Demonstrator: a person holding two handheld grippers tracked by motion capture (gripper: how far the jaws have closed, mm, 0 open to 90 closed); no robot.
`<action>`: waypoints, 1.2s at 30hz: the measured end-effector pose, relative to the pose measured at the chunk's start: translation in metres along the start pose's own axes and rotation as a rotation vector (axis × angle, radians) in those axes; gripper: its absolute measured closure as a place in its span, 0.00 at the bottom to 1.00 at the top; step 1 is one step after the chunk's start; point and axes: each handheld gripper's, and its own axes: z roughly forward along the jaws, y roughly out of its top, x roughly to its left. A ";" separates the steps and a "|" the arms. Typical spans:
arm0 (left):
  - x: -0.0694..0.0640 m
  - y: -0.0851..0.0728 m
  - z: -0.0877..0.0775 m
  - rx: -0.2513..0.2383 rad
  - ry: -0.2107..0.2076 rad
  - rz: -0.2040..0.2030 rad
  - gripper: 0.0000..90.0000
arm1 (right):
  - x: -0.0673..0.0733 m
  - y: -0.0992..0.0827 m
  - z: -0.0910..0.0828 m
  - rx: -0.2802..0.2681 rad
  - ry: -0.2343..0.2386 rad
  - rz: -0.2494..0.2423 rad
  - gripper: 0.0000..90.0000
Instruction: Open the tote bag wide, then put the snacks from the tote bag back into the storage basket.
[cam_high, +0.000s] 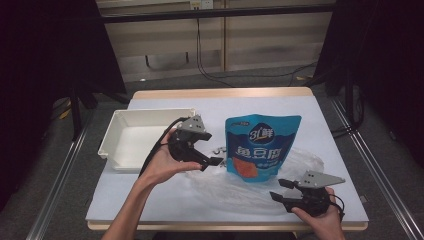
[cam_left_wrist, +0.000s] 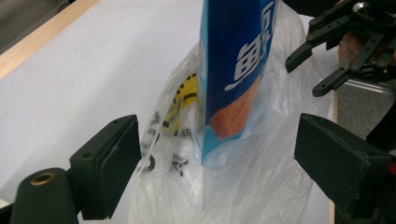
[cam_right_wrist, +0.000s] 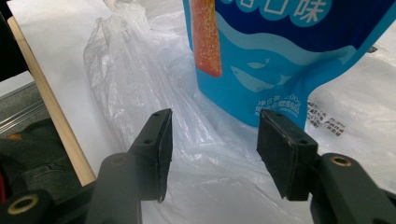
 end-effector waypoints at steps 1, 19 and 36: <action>0.000 0.003 -0.001 0.012 -0.008 0.016 0.16 | 0.000 0.000 0.000 0.001 0.000 -0.003 0.51; -0.003 0.058 -0.003 0.060 -0.078 0.121 0.40 | 0.000 0.000 0.003 0.015 0.013 -0.009 0.50; 0.015 0.100 0.013 0.173 -0.125 0.156 0.63 | -0.005 0.001 0.003 0.007 0.015 0.004 0.48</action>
